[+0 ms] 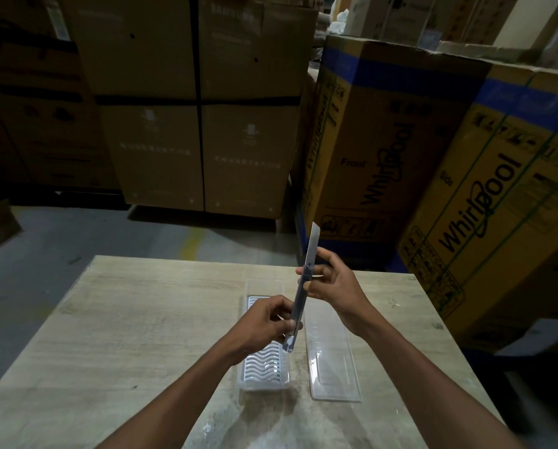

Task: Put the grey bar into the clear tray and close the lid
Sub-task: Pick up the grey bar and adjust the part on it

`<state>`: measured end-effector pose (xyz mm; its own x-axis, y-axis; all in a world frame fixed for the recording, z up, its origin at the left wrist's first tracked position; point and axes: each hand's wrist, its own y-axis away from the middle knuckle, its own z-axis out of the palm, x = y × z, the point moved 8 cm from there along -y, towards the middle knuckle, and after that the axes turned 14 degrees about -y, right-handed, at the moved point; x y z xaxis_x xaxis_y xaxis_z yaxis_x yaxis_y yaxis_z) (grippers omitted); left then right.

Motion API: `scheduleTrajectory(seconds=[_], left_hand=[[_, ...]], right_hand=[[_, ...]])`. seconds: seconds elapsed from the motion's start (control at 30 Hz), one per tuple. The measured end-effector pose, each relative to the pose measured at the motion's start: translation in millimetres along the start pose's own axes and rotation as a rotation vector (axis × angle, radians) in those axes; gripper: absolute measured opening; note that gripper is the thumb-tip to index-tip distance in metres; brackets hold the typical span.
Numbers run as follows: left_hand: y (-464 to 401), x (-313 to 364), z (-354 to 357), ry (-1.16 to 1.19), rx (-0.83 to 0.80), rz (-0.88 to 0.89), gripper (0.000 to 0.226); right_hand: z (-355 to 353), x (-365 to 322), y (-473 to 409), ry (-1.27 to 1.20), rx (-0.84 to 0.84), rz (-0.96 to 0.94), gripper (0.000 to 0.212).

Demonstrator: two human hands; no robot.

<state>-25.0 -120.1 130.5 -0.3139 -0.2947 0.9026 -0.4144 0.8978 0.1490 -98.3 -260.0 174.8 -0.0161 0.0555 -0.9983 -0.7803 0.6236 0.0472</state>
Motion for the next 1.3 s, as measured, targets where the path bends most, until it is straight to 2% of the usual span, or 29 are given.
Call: scheduleTrajectory(seconds=[1.3], left_hand=[[-6.8,0.3,-3.9,-0.031,-0.013,0.013,0.018]], right_hand=[[-3.7,2.0,-1.2,0.025,0.019,-0.038,0.076]])
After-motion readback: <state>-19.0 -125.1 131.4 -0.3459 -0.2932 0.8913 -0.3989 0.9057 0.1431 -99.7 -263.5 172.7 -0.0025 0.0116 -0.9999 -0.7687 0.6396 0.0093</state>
